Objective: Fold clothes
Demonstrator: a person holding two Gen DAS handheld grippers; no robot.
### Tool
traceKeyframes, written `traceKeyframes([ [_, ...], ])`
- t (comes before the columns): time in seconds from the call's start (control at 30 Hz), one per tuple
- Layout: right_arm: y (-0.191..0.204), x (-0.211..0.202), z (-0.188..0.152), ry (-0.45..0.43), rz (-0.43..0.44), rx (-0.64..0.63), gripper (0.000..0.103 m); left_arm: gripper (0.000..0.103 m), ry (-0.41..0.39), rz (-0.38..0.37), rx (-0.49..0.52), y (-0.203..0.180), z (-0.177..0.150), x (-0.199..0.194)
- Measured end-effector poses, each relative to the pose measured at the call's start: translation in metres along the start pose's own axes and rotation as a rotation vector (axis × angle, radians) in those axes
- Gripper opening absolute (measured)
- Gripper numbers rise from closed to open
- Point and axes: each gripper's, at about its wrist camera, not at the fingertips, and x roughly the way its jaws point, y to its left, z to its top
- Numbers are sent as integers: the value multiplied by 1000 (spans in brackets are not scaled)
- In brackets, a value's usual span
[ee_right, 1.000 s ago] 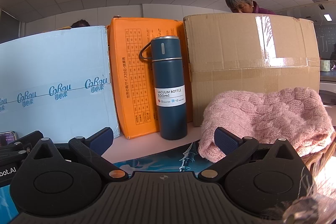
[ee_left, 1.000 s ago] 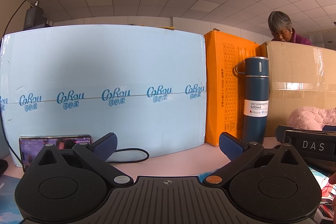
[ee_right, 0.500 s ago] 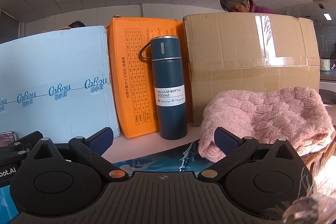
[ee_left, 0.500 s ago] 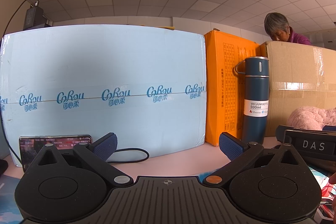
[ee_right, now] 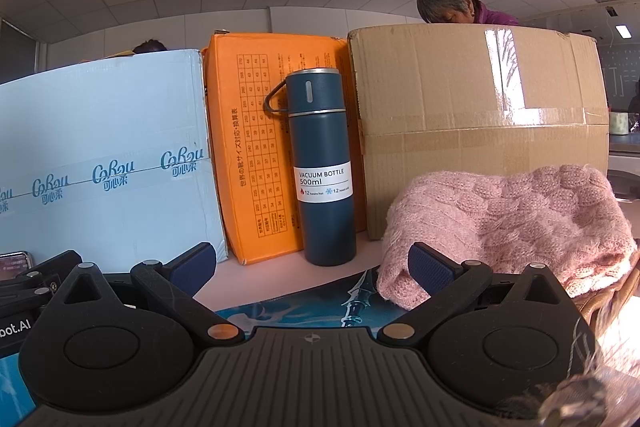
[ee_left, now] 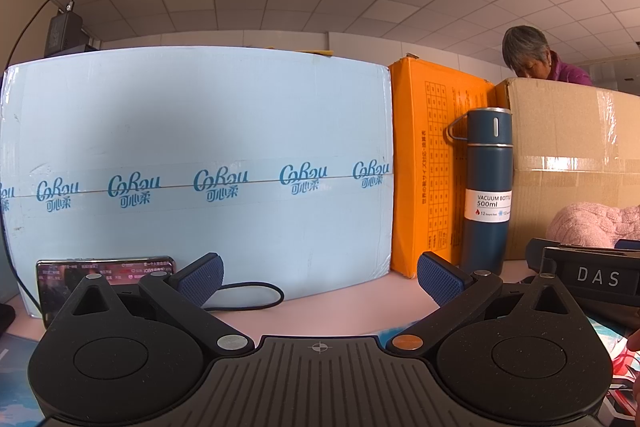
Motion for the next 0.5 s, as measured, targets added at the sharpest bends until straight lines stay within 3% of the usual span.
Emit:
traceKeyframes([
  [0.5, -7, -2, 0, 7, -12, 39, 103, 103, -30, -20, -11, 1, 1, -5],
])
